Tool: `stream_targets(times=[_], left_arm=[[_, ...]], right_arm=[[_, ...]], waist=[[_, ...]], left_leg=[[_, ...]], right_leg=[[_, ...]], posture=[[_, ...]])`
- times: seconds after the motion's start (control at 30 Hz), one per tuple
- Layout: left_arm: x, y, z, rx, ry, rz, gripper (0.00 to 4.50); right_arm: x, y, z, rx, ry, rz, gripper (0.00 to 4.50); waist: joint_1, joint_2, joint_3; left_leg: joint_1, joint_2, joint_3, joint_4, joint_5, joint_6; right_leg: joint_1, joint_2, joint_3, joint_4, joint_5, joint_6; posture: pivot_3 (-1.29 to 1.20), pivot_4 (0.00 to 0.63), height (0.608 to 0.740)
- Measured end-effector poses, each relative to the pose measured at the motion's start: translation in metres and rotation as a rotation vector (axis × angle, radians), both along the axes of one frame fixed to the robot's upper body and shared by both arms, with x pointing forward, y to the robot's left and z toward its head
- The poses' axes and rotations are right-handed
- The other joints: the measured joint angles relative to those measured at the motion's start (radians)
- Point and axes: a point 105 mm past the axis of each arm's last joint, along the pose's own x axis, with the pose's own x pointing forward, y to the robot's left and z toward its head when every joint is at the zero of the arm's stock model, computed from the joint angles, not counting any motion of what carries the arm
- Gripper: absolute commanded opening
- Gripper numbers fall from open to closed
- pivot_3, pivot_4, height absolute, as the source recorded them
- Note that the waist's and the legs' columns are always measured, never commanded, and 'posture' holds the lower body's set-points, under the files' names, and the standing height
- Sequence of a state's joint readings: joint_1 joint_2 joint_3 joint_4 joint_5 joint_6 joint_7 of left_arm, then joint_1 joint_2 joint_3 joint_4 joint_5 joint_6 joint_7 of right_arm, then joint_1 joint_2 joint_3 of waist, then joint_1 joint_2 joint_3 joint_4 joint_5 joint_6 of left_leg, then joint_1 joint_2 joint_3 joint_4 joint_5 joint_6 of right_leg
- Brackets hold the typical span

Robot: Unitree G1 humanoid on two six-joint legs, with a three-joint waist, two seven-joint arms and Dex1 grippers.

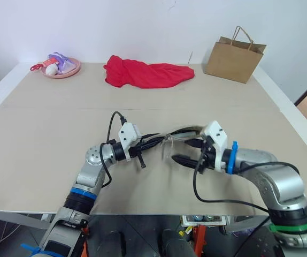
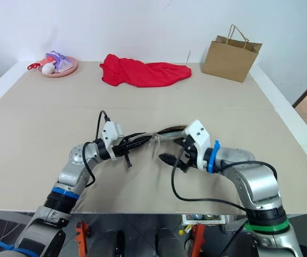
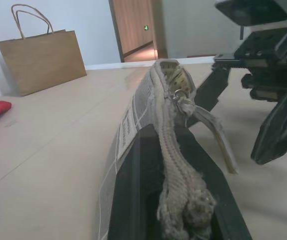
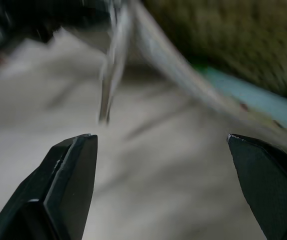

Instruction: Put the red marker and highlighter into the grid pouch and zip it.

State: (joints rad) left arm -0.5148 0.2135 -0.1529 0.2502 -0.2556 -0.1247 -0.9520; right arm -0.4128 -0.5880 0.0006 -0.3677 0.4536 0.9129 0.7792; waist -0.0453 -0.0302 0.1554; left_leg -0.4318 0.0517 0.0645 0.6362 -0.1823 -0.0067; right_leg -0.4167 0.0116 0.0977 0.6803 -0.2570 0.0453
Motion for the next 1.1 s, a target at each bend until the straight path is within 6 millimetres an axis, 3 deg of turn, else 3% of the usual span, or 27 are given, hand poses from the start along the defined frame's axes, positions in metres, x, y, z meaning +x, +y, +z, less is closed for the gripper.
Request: stream_targets(times=[0.3, 0.4, 0.47, 0.6, 0.67, 0.97, 1.1], left_arm=[[0.001, 0.001, -0.001, 0.0, 0.005, 0.006, 0.0], [0.002, 0.001, -0.001, 0.0, 0.005, 0.008, 0.0], [0.002, 0.001, -0.001, -0.001, 0.005, 0.008, 0.0], [0.002, 0.001, -0.001, -0.001, 0.005, 0.009, 0.0], [0.002, 0.002, -0.001, -0.001, 0.006, 0.01, 0.0], [0.002, 0.001, -0.001, 0.0, 0.007, 0.008, 0.0], [-0.001, -0.005, -0.001, 0.007, 0.003, -0.02, 0.0]], right_arm=[[0.005, 0.025, 0.021, 0.098, 0.004, 0.042, 4.46], [0.005, 0.026, 0.022, 0.106, 0.011, 0.042, 3.68], [0.006, 0.025, 0.021, 0.107, 0.015, 0.036, 2.85], [0.006, 0.025, 0.021, 0.107, 0.016, 0.038, 0.76], [0.005, 0.026, 0.022, 0.112, 0.017, 0.045, 0.08], [0.003, 0.021, 0.022, 0.095, 0.018, 0.059, 0.08], [-0.005, -0.029, 0.006, -0.056, 0.022, -0.012, 0.08]], waist=[[0.0, 0.0, 0.0], [0.0, 0.0, 0.0], [0.0, 0.0, 0.0], [0.0, 0.0, 0.0], [0.0, 0.0, 0.0], [0.0, 0.0, 0.0], [0.006, 0.0, 0.0]], left_leg=[[-0.002, 0.0, -0.002, 0.0, -0.001, 0.0], [-0.002, 0.0, -0.002, 0.0, -0.001, 0.0], [-0.002, 0.0, -0.002, 0.0, -0.001, 0.0], [-0.002, 0.0, -0.002, 0.0, -0.001, 0.0], [-0.002, 0.0, -0.002, 0.0, -0.001, 0.0], [-0.003, 0.0, -0.002, 0.0, -0.001, 0.0], [-0.005, -0.003, -0.004, 0.0, -0.001, 0.0]], right_leg=[[-0.001, 0.0, -0.002, 0.0, -0.001, -0.001], [-0.001, 0.0, -0.002, 0.0, -0.001, -0.001], [-0.001, 0.0, -0.002, 0.0, -0.001, -0.001], [-0.001, 0.0, -0.002, 0.0, -0.001, -0.001], [-0.001, 0.0, -0.002, 0.0, -0.001, -0.001], [-0.002, 0.0, -0.003, 0.0, -0.001, -0.001], [-0.002, -0.003, -0.004, -0.001, -0.002, 0.0]], posture=[[0.0, 0.15, 0.74], [0.0, 0.15, 0.74], [0.0, 0.15, 0.74], [0.0, 0.15, 0.74], [0.0, 0.15, 0.74], [0.0, 0.15, 0.74], [0.0, 0.15, 0.74]])
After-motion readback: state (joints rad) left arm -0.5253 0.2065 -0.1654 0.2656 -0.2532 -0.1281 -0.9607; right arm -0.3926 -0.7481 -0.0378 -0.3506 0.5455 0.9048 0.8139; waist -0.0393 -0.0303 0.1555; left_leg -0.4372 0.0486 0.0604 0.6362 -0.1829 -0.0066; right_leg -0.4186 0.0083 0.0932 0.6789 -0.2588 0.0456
